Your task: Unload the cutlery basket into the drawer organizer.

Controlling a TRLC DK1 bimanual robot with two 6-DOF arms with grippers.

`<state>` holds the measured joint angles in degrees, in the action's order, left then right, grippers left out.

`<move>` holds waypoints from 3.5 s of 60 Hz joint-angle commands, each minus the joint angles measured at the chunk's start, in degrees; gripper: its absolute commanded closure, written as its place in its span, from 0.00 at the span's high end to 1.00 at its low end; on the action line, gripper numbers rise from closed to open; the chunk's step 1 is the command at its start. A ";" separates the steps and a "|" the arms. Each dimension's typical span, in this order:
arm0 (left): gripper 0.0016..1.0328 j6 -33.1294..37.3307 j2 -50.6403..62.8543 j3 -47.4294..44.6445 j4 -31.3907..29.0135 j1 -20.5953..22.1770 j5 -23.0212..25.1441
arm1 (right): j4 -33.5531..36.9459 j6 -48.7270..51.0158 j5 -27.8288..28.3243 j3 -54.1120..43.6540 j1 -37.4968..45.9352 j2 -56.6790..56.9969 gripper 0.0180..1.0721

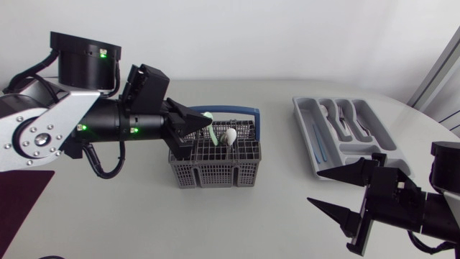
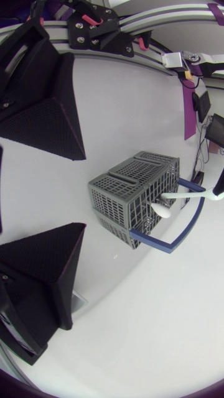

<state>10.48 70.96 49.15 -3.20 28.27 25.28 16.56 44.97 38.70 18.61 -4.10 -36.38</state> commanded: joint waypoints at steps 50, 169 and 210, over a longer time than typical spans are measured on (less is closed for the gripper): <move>0.03 0.59 -5.48 3.50 -7.26 11.02 1.09 | 4.63 -4.37 4.54 4.24 -2.76 3.16 0.71; 0.03 6.57 15.09 19.06 -15.34 16.20 13.13 | 17.11 13.04 13.86 21.20 -10.84 -24.79 0.05; 0.95 -1.34 15.61 21.08 -7.43 6.27 2.41 | 19.57 20.42 11.58 18.48 3.48 -24.79 0.05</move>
<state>10.04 86.32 70.65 -10.59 35.38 28.91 36.03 62.61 50.78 39.16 -3.42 -60.77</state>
